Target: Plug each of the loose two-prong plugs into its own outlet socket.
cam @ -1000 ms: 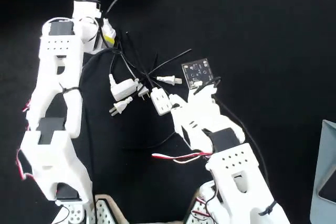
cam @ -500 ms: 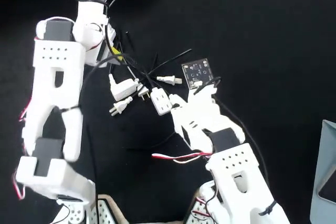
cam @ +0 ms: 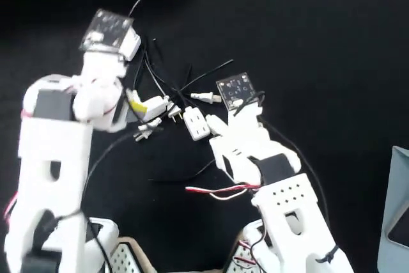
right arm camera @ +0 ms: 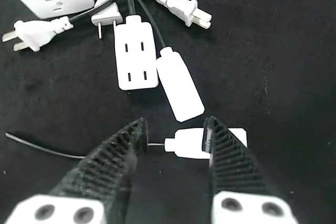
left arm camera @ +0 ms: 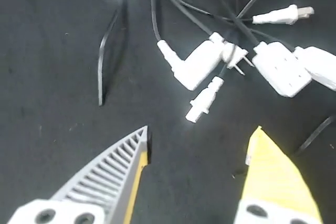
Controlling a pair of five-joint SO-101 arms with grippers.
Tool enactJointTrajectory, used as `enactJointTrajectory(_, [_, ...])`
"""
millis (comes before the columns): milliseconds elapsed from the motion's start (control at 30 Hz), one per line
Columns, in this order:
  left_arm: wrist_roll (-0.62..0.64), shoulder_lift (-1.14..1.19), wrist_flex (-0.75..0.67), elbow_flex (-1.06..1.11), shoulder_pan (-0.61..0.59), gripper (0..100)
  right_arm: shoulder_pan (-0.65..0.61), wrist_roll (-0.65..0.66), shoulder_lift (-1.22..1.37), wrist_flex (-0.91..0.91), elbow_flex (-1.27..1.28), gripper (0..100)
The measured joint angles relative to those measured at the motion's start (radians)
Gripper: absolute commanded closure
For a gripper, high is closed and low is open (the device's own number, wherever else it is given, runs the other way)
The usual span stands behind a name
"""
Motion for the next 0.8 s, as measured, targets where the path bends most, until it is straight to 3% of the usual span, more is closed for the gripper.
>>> enactJointTrajectory(333, [0.008, -0.377, -0.215, 0.545, -0.183, 70, 0.0, 0.138, 0.315, 0.015, -0.212, 82.1])
enactJointTrajectory(800, [0.008, -0.681, -0.388, 1.034, -0.371, 70, 0.005, 0.368, 0.905, 0.049, -0.738, 82.1])
